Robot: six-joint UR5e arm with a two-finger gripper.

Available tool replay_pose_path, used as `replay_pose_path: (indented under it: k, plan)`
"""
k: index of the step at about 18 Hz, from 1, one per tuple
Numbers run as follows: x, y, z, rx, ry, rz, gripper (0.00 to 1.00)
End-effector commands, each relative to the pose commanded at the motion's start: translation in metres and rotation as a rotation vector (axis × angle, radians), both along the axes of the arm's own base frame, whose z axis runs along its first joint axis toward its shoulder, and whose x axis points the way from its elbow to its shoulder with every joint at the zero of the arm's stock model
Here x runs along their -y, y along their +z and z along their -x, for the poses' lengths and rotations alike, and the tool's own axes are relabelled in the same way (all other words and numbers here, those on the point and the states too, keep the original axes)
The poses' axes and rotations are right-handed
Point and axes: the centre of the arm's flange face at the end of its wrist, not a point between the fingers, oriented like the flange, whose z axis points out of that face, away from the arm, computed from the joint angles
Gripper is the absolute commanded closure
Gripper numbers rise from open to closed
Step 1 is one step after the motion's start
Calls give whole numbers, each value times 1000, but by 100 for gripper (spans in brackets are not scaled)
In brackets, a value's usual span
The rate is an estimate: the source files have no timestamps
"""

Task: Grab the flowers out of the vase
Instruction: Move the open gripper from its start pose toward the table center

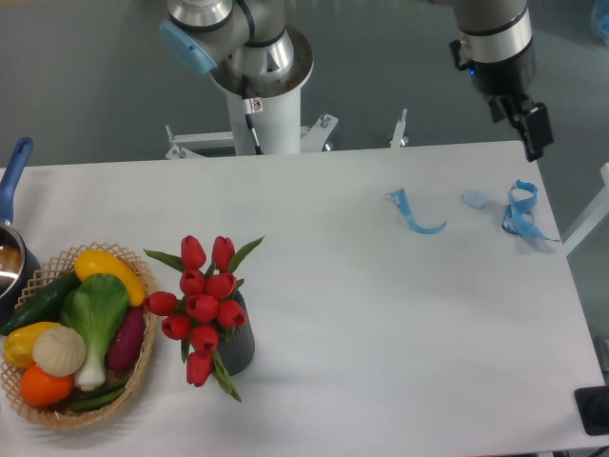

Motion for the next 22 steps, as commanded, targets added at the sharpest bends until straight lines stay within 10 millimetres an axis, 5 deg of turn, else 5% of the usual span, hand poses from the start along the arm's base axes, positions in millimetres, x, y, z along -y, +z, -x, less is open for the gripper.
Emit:
replay_pose_path:
  k: [10, 22]
  plan:
    - [2, -5, -4, 8, 27, -12, 0]
    - [-34, -11, -18, 261, 418, -606, 0]
